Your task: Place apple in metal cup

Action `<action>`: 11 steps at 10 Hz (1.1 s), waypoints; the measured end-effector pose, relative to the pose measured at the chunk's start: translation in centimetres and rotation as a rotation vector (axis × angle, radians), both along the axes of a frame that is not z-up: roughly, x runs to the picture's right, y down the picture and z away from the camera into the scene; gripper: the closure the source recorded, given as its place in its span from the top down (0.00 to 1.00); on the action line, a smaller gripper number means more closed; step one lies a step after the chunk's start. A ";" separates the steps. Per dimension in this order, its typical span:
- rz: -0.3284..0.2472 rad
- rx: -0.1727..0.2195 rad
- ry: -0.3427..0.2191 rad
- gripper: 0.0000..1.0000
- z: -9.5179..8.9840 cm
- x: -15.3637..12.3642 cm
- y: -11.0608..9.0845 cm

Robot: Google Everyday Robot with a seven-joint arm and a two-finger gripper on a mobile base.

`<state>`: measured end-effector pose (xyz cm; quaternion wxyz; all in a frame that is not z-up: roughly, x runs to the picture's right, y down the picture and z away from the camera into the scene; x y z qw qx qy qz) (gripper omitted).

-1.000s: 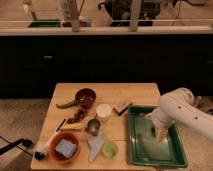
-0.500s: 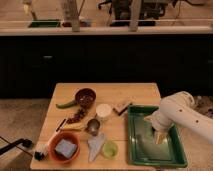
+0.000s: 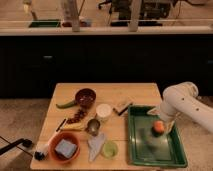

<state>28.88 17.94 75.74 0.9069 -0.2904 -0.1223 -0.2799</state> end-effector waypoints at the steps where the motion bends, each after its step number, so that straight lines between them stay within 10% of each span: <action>1: -0.059 0.006 -0.032 0.80 0.3 0.3 -0.1; 11: -0.136 0.058 -0.123 0.80 3.9 3.9 -0.2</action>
